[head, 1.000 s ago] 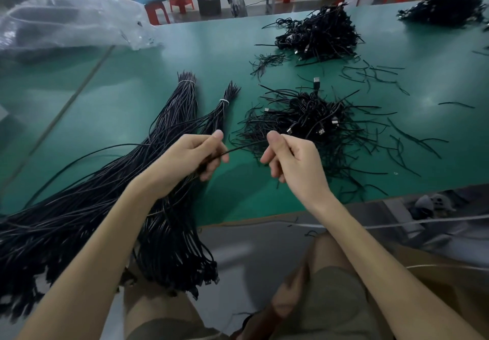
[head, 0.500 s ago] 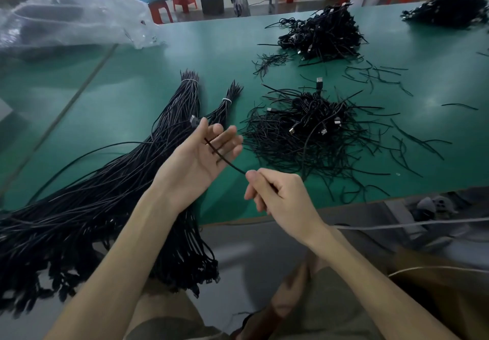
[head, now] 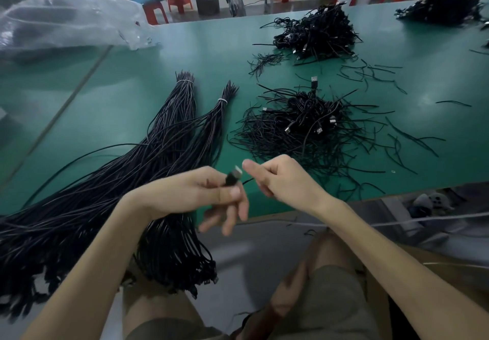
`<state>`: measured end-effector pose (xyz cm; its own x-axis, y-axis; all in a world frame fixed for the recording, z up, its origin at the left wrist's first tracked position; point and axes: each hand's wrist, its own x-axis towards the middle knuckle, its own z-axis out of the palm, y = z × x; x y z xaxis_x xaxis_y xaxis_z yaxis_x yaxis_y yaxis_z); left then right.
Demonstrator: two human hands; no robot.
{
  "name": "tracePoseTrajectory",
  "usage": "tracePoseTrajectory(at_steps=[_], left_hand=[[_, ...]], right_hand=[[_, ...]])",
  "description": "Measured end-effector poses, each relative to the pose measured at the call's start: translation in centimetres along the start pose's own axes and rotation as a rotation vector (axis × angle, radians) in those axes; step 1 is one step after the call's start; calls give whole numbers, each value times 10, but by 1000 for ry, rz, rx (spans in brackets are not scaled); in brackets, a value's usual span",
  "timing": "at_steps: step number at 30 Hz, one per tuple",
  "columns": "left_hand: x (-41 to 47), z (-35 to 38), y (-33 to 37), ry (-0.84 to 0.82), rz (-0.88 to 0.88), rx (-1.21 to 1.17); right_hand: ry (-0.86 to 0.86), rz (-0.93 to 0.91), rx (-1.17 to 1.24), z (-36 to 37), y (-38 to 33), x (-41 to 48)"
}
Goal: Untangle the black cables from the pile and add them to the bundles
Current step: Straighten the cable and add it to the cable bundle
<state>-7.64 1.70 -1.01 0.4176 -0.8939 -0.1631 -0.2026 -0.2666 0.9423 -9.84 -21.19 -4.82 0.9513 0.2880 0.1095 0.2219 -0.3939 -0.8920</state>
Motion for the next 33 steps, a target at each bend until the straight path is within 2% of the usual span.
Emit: tracePoseTrajectory(at_steps=[2, 4, 6, 8, 10, 13, 17, 19, 21, 25, 27, 28, 30, 33], left_hand=[[9, 7, -1, 56, -35, 170], [18, 12, -8, 251, -87, 290], [23, 13, -16, 415, -128, 261], [24, 14, -21, 533, -33, 192], [28, 17, -25, 616, 96, 55], [36, 26, -23, 641, 240, -343], [34, 21, -4, 732, 408, -784], [23, 15, 3, 761, 417, -886], [13, 12, 4, 719, 375, -797], [7, 20, -7, 572, 16, -94], [13, 27, -15, 527, -122, 139], [16, 30, -19, 561, -152, 228], [23, 32, -29, 714, -159, 309], [32, 31, -33, 837, -37, 99]], right_hand=[[57, -29, 10, -1, -6, 5], [115, -59, 64, 1, -11, 9], [188, -102, 108, 5, -17, 11], [250, -159, 124, 11, -21, 12], [284, -212, 109, 18, -22, 13], [241, -226, 65, 33, -16, 11], [138, -165, -39, 48, 2, 8], [126, -111, -127, 44, 13, 9], [169, -70, -189, 35, 20, 10], [301, -58, -186, 24, 17, 18], [369, -84, -136, 22, 8, 26], [402, -101, -99, 22, 3, 29], [440, -139, -28, 24, -7, 32], [402, -187, 69, 31, -16, 30]])
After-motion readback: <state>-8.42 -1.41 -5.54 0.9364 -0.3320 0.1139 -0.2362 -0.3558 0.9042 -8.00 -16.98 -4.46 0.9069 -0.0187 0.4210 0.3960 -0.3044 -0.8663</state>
